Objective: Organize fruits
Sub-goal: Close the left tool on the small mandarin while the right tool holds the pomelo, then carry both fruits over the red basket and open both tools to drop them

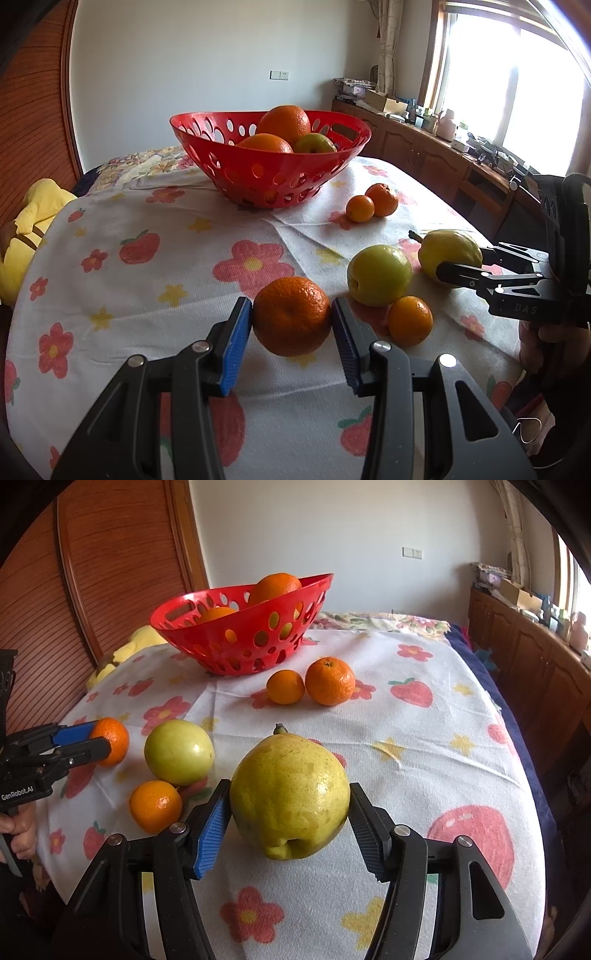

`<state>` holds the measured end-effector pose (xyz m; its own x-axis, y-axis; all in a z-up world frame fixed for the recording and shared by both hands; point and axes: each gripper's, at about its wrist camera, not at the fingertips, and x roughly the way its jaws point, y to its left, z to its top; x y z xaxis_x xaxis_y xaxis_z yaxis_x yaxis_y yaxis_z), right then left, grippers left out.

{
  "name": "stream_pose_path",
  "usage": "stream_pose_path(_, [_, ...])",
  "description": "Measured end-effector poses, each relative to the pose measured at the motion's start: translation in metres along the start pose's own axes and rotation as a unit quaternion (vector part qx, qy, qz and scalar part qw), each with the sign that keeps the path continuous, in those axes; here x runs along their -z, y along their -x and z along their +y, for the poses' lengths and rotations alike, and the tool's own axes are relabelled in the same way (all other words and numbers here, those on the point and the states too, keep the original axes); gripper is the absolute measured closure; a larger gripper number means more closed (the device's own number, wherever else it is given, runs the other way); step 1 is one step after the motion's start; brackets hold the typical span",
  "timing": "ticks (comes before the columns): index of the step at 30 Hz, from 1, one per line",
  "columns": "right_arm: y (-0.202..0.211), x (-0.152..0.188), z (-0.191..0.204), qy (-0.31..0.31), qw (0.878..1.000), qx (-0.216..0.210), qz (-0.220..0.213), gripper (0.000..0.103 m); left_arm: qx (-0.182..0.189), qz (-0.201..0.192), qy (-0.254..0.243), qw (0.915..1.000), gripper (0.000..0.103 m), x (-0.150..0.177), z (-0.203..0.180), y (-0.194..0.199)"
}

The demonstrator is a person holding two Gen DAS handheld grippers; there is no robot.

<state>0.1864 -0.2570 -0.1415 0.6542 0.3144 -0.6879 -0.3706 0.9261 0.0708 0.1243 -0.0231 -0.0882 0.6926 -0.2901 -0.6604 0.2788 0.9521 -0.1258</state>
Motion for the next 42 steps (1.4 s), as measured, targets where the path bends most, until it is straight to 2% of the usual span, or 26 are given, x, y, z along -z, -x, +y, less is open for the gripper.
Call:
stream_pose_path(8, [0.008,-0.014,0.003,0.017,1.000,-0.002,-0.012,0.040,0.003,-0.018,-0.011,0.9998,0.061,-0.020,-0.002,0.008])
stream_pose_path(19, [0.030,-0.083,0.017,0.064,0.996,-0.019,-0.067,0.040,-0.006,-0.058,-0.016,0.9982,0.061,-0.074,0.015,0.017])
stream_pose_path(30, [-0.011,-0.152,0.034,0.119,0.989,-0.032,-0.077,0.040,-0.031,-0.076,-0.018,0.9964,0.061,-0.140,0.048,-0.012])
stream_pose_path(42, [-0.066,-0.187,0.013,0.129,0.990,-0.003,-0.059,0.040,-0.034,-0.055,-0.016,0.9978,0.061,-0.165,0.066,-0.065])
